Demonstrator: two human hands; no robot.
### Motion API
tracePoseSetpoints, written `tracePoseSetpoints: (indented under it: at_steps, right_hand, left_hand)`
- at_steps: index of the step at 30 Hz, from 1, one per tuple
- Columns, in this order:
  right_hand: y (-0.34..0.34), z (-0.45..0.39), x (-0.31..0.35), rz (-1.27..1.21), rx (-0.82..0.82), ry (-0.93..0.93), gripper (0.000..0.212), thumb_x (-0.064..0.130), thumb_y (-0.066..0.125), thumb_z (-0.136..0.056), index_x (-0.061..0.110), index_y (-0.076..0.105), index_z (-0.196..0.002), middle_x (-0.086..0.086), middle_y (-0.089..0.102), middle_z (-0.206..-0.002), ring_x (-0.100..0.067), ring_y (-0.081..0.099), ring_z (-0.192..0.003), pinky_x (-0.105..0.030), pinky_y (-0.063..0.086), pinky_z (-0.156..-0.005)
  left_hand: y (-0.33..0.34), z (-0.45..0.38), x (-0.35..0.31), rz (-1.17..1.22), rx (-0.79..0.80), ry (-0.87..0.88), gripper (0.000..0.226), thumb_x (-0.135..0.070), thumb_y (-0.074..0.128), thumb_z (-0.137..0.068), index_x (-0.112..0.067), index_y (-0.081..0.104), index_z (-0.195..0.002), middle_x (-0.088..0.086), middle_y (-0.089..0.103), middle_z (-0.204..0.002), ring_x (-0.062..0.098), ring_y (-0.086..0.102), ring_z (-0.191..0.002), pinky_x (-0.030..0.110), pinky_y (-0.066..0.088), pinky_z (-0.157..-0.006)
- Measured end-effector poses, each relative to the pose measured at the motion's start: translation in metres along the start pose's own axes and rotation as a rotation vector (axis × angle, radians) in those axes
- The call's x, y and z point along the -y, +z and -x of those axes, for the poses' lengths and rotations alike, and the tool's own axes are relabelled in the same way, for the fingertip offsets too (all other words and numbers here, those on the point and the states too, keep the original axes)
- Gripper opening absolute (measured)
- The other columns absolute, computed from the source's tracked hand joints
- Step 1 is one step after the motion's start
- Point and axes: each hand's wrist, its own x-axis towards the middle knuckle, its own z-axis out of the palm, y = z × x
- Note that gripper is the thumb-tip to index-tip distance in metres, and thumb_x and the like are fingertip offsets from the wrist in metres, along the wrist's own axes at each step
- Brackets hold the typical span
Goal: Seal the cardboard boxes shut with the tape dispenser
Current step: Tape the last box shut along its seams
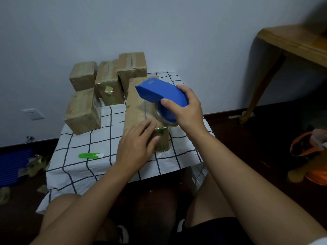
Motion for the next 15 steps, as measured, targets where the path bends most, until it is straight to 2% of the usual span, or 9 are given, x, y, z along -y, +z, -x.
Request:
tracePoseSetpoints:
  at_steps: [4,7,9,12,15]
  right_hand:
    - [0.003,-0.002,0.003,0.059,0.032,-0.024,0.063,0.039,0.081,-0.074,0.026,0.056,-0.13,0.001,0.053,-0.13,-0.016,0.052,-0.117,-0.042,0.049,-0.102]
    - [0.005,-0.003,0.004,0.066,0.046,-0.027,0.061,0.037,0.083,-0.075,0.026,0.057,-0.13,0.002,0.053,-0.129,-0.015,0.052,-0.117,-0.04,0.049,-0.101]
    - [0.007,-0.004,0.006,0.046,0.04,-0.017,0.061,0.038,0.083,-0.074,0.027,0.057,-0.128,0.005,0.055,-0.126,-0.012,0.053,-0.114,-0.036,0.049,-0.099]
    - [0.015,-0.003,0.009,-0.033,0.022,0.002,0.058,0.041,0.083,-0.07,0.03,0.058,-0.122,0.018,0.056,-0.116,-0.004,0.056,-0.108,-0.03,0.051,-0.091]
    - [0.028,0.004,0.009,-0.075,0.051,0.012,0.06,0.044,0.082,-0.069,0.032,0.057,-0.123,0.021,0.054,-0.116,-0.002,0.055,-0.107,-0.025,0.051,-0.087]
  left_hand:
    - [-0.008,0.007,0.015,-0.042,-0.127,-0.093,0.028,-0.031,0.059,-0.094,-0.013,0.072,-0.11,0.006,0.067,-0.111,0.028,0.061,-0.098,0.038,0.043,-0.081]
    - [-0.009,0.003,0.019,0.007,-0.117,-0.139,0.019,-0.027,0.065,-0.092,-0.015,0.075,-0.101,0.004,0.067,-0.099,0.029,0.06,-0.089,0.038,0.043,-0.075]
    - [-0.009,0.001,0.019,0.021,-0.092,-0.154,0.013,-0.024,0.069,-0.09,-0.016,0.075,-0.097,0.003,0.065,-0.095,0.029,0.057,-0.087,0.038,0.042,-0.073]
    - [-0.011,0.001,0.021,0.059,-0.063,-0.163,0.015,-0.027,0.068,-0.089,-0.017,0.075,-0.098,0.001,0.065,-0.095,0.026,0.055,-0.088,0.037,0.041,-0.075]
    - [-0.015,0.0,0.027,0.122,-0.024,-0.185,0.019,-0.03,0.07,-0.088,-0.018,0.075,-0.102,-0.001,0.065,-0.095,0.023,0.054,-0.089,0.038,0.043,-0.076]
